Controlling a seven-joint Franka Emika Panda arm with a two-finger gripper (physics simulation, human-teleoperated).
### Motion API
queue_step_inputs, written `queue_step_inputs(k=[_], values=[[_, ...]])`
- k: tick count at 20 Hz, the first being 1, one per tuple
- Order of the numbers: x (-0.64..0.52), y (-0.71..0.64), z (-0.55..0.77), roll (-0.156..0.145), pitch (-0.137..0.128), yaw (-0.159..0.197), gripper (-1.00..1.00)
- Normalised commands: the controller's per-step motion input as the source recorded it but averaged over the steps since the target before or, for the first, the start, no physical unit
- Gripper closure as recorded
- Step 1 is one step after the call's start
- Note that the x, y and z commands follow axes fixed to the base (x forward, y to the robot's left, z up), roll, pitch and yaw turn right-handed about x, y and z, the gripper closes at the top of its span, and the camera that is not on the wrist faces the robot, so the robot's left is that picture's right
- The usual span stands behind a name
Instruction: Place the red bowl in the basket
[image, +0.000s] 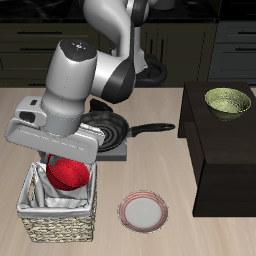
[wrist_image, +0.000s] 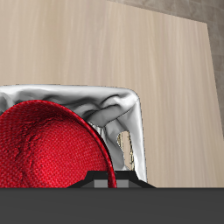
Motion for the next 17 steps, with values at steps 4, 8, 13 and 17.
queue_step_inputs(k=[4, 8, 13, 17], values=[[0.03, -0.12, -0.14, -0.026, 0.037, 0.006, -1.0], [-0.11, -0.05, -0.01, 0.016, -0.023, 0.031, -1.0], [-0.08, 0.01, -0.03, 0.013, -0.004, 0.007, -1.0], [-0.42, -0.04, -0.05, 0.028, 0.018, 0.01, -1.0]])
